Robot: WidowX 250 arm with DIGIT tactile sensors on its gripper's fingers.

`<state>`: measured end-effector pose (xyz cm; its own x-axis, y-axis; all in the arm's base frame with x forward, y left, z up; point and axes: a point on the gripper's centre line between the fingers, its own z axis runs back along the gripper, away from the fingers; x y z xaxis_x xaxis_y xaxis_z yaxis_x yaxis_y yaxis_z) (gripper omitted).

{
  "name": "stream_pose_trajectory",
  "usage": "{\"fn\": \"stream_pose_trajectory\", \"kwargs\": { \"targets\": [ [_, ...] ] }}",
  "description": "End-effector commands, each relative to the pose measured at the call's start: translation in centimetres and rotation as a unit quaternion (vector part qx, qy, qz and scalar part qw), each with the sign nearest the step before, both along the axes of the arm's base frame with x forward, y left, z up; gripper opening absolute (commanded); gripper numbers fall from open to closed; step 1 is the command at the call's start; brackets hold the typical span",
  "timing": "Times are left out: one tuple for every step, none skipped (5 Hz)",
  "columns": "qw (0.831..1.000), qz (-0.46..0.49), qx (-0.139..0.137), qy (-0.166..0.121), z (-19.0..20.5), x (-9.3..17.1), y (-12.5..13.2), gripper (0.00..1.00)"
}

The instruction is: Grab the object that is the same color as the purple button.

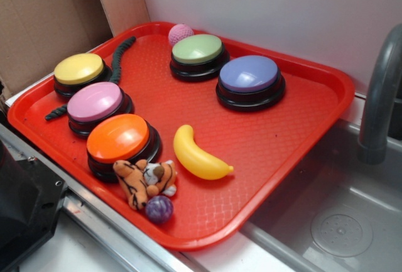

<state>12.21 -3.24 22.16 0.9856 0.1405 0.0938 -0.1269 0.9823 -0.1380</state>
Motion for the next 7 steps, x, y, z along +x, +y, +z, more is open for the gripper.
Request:
{"fn": "stream_pose_trajectory", "kwargs": {
  "targets": [
    [0.999,0.035,-0.019,0.013,-5.0,3.1,-4.8,1.0],
    [0.999,0.033,-0.009,0.039,-8.2,3.4,-6.6,1.0],
    [0.998,0.027,-0.018,0.046,-11.3,3.1,-8.6,1.0],
    [0.999,0.011,-0.013,0.048,-13.8,2.9,-10.2,1.0],
    [0.997,-0.013,-0.003,0.076,-17.2,2.2,-11.6,1.0],
    [0.995,-0.026,0.0,0.097,-19.0,1.6,-12.0,1.0],
    [0.994,-0.018,0.014,0.108,-20.0,1.1,-11.7,1.0]
  ]
}}
